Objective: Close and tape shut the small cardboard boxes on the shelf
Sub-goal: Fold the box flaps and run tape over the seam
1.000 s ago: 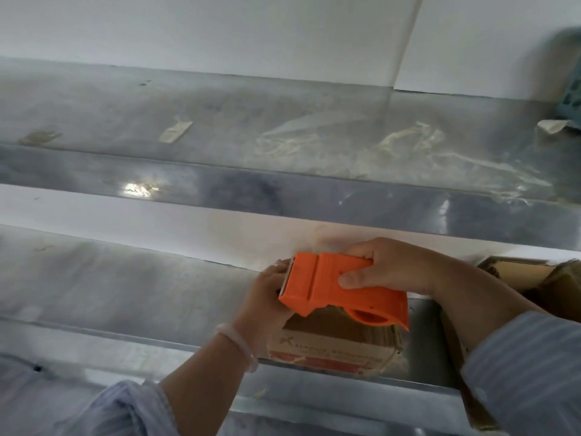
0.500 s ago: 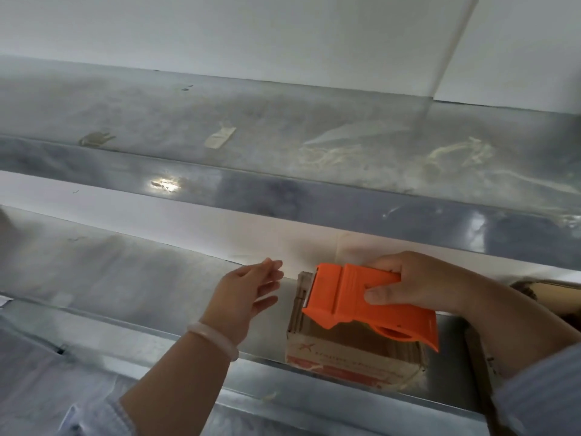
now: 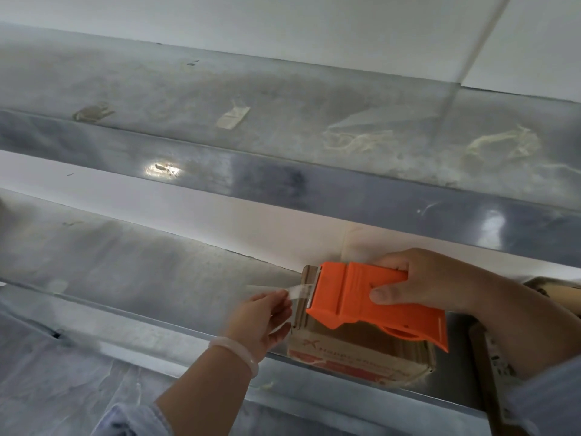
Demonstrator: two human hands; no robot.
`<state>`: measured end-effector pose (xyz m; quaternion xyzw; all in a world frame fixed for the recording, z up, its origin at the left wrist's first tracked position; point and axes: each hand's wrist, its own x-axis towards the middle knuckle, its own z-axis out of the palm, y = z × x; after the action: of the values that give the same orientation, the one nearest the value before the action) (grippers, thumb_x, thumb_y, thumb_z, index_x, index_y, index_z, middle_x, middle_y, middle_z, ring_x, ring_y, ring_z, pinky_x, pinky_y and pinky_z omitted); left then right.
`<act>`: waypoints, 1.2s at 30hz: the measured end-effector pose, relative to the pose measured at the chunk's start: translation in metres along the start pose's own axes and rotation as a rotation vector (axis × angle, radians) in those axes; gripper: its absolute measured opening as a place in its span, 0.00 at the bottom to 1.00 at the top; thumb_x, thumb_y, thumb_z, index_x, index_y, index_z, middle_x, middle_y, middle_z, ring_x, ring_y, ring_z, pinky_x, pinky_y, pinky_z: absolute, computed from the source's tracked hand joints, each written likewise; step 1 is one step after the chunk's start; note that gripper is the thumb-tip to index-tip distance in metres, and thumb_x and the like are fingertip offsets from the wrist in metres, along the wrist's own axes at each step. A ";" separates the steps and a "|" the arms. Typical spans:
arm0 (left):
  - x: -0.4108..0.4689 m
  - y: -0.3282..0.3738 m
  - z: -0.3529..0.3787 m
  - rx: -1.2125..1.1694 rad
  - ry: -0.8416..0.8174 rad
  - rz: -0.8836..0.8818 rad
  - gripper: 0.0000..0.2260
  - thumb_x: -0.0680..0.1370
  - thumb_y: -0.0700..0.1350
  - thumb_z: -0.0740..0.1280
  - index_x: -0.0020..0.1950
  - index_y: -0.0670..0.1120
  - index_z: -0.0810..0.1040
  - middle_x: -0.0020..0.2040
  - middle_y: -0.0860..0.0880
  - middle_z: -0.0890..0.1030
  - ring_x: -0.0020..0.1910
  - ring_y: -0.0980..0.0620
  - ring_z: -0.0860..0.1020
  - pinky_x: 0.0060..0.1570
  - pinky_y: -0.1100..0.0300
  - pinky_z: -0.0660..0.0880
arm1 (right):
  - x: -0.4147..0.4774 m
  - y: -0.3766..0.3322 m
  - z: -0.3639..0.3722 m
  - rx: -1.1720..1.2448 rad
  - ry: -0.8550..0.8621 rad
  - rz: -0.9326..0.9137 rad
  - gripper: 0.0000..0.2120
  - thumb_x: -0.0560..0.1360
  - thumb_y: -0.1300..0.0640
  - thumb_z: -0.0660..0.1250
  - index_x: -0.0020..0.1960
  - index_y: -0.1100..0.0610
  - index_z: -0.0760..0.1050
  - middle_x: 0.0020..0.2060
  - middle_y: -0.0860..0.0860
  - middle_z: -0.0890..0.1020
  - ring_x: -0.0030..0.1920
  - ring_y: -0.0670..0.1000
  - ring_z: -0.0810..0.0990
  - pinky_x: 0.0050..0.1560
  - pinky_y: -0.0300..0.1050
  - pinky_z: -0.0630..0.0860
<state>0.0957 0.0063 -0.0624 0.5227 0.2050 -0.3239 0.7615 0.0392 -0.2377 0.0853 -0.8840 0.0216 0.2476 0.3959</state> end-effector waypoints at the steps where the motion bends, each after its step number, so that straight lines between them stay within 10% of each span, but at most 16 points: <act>1: 0.003 -0.002 0.000 0.038 -0.001 -0.019 0.07 0.79 0.43 0.69 0.54 0.41 0.80 0.41 0.45 0.82 0.42 0.49 0.80 0.38 0.54 0.78 | 0.000 0.000 0.000 -0.003 0.000 -0.001 0.31 0.54 0.28 0.71 0.55 0.37 0.79 0.46 0.43 0.86 0.47 0.46 0.85 0.55 0.52 0.81; 15: 0.012 -0.025 0.007 0.128 -0.017 -0.161 0.11 0.80 0.41 0.65 0.38 0.40 0.78 0.30 0.47 0.73 0.25 0.54 0.69 0.18 0.65 0.67 | 0.001 0.000 0.002 -0.038 0.007 0.014 0.34 0.54 0.25 0.69 0.58 0.34 0.77 0.48 0.41 0.85 0.48 0.46 0.84 0.55 0.51 0.81; 22: 0.013 -0.021 -0.002 0.514 0.277 0.227 0.16 0.79 0.47 0.67 0.66 0.46 0.74 0.55 0.46 0.81 0.53 0.45 0.81 0.53 0.49 0.80 | 0.001 0.001 0.001 -0.043 0.007 0.004 0.32 0.54 0.26 0.69 0.57 0.34 0.77 0.47 0.41 0.85 0.47 0.45 0.85 0.55 0.51 0.81; 26: -0.013 -0.015 0.019 0.369 -0.211 0.179 0.29 0.82 0.64 0.49 0.62 0.47 0.80 0.55 0.43 0.84 0.55 0.43 0.82 0.57 0.47 0.78 | 0.001 0.001 0.001 -0.042 0.018 0.004 0.26 0.55 0.27 0.69 0.52 0.31 0.77 0.45 0.38 0.85 0.45 0.42 0.84 0.53 0.48 0.81; 30: -0.024 -0.008 0.024 0.502 -0.325 0.143 0.33 0.77 0.66 0.47 0.55 0.44 0.82 0.49 0.43 0.85 0.51 0.44 0.84 0.53 0.51 0.80 | 0.001 0.001 0.001 -0.037 0.020 0.000 0.22 0.57 0.29 0.70 0.51 0.31 0.78 0.45 0.39 0.85 0.45 0.43 0.85 0.52 0.47 0.81; 33: -0.025 0.002 0.023 0.519 -0.375 0.260 0.21 0.83 0.57 0.49 0.61 0.50 0.77 0.51 0.52 0.85 0.50 0.60 0.82 0.48 0.69 0.76 | 0.000 0.001 0.001 -0.029 0.026 0.000 0.27 0.57 0.29 0.70 0.54 0.34 0.79 0.46 0.40 0.85 0.45 0.43 0.85 0.53 0.48 0.81; 36: -0.018 0.026 0.012 0.534 -0.420 0.361 0.22 0.83 0.40 0.57 0.73 0.60 0.63 0.75 0.55 0.67 0.70 0.63 0.66 0.69 0.63 0.65 | 0.000 0.001 0.001 -0.039 0.026 -0.003 0.31 0.55 0.28 0.69 0.56 0.35 0.78 0.46 0.40 0.85 0.45 0.43 0.84 0.53 0.47 0.81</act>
<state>0.1008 0.0065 -0.0291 0.6526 -0.1423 -0.3267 0.6687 0.0383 -0.2382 0.0842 -0.8947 0.0205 0.2358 0.3788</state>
